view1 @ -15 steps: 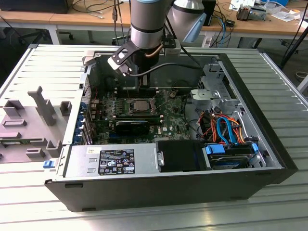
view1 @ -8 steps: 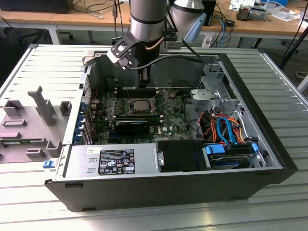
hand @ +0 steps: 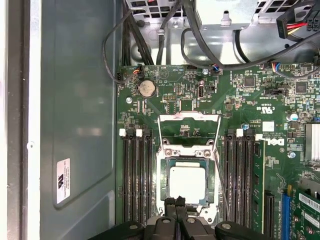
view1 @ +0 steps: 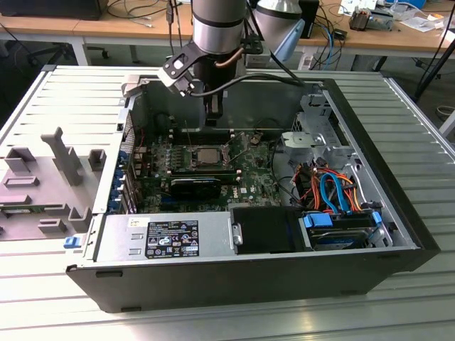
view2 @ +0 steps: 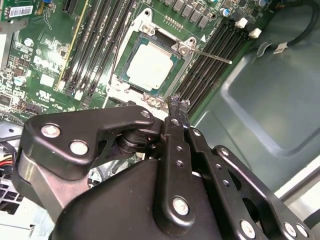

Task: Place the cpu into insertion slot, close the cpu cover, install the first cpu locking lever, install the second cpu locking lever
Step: 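Place the cpu into insertion slot, then close the cpu cover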

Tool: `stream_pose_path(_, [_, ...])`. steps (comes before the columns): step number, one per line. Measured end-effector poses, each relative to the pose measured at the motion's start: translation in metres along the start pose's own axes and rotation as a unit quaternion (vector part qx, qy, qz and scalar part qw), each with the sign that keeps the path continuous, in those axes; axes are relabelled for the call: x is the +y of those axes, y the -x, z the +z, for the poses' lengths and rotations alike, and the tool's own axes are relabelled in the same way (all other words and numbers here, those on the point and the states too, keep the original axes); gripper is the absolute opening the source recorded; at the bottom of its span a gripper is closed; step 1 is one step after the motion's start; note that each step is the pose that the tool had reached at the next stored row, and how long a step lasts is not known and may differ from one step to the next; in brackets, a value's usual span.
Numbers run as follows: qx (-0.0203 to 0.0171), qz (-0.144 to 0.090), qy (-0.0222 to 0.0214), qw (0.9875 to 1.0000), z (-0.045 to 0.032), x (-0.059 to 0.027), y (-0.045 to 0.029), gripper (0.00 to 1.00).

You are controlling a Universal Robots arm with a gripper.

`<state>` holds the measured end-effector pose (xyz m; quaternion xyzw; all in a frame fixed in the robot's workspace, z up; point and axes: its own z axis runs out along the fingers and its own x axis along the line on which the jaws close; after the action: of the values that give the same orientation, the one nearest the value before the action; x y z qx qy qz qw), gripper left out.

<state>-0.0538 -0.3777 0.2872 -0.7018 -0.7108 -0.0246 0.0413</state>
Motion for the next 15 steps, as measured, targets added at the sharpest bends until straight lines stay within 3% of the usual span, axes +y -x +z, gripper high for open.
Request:
stream_pose_path(6, [0.0000, 0.000, 0.0000, 1.0000, -0.0002, 0.0000, 0.0000, 0.11])
stream_pose_path(10, [0.0000, 0.000, 0.0000, 1.0000, -0.0005, 0.0003, 0.0038, 0.11])
stream_pose_path(15, [0.0000, 0.000, -0.0011, 1.0000, -0.0012, 0.0117, 0.0081, 0.11])
